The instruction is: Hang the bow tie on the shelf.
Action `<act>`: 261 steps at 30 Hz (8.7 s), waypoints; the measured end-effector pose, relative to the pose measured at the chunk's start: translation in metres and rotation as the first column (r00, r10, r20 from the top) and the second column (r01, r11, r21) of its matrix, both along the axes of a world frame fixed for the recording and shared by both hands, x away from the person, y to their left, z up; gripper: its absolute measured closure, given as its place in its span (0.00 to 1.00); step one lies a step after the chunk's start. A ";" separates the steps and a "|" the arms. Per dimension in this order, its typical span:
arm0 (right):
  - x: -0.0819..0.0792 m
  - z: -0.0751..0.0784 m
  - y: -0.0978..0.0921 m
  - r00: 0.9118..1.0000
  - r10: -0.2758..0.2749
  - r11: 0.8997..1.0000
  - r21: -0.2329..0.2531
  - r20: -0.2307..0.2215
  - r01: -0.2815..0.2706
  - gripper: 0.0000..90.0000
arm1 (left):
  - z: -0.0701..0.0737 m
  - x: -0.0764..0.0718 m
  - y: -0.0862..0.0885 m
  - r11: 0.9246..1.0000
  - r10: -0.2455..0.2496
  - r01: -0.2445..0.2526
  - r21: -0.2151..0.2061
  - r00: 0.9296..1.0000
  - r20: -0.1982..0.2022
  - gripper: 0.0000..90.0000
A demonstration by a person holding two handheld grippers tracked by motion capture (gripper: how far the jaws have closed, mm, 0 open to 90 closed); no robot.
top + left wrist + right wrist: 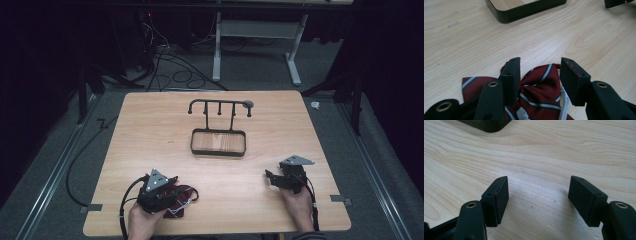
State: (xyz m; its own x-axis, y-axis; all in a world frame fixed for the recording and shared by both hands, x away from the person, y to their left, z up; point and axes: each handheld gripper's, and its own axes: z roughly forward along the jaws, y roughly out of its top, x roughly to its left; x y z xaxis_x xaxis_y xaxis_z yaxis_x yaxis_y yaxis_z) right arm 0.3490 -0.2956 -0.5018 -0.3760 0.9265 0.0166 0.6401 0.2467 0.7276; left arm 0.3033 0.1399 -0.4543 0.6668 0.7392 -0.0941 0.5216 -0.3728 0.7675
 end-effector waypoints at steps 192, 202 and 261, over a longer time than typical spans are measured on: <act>0.000 0.000 -0.001 1.000 0.005 1.000 0.014 -0.002 -0.005 0.37 | 0.147 0.128 -0.110 0.976 -0.199 0.212 -0.055 0.963 0.180 0.98; 0.000 0.000 -0.001 1.000 0.005 1.000 0.013 -0.004 -0.005 0.37 | 0.143 0.140 -0.115 0.978 -0.188 0.200 -0.057 0.968 0.165 0.98; 0.000 0.000 -0.001 1.000 0.005 1.000 0.014 -0.003 -0.005 0.37 | 0.129 0.195 -0.122 0.997 -0.053 0.060 -0.057 0.990 0.127 0.94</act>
